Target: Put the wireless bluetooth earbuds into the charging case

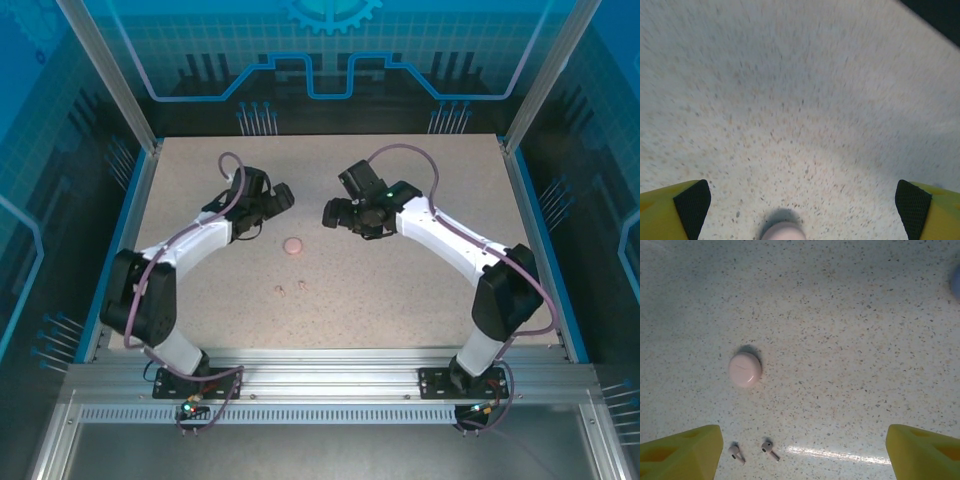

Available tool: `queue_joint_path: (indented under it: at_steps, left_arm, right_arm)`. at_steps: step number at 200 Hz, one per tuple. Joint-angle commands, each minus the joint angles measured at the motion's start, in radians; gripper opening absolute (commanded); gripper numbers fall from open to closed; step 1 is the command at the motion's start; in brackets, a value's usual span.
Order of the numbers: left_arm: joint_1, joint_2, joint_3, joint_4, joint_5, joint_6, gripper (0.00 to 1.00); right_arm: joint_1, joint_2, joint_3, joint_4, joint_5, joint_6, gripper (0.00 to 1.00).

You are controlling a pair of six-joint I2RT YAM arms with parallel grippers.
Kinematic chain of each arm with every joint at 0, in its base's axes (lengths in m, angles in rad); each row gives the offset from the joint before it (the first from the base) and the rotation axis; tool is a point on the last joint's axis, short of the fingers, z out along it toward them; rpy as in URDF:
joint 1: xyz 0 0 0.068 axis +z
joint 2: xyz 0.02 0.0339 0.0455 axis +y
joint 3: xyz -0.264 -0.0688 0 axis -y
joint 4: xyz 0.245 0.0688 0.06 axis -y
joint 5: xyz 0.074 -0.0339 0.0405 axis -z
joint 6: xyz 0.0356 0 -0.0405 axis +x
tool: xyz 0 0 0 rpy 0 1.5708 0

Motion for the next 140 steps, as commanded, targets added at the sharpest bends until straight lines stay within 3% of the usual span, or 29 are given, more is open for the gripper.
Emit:
queue_joint_path:
  at_steps: [1,58,140]
  left_arm:
    - [0.009,0.081,0.065,-0.056,0.126,0.023,0.99]
    - [-0.001,0.212,0.074,-0.023,0.27,-0.025,0.99]
    - [-0.108,0.223,-0.002,0.046,0.243,-0.107,0.99]
  right_arm:
    - [-0.023,-0.013,-0.03,-0.011,0.021,0.027,0.86]
    - [-0.088,-0.111,-0.181,0.034,-0.009,0.015,0.87]
    - [-0.165,-0.212,-0.276,0.052,-0.053,-0.014,0.87]
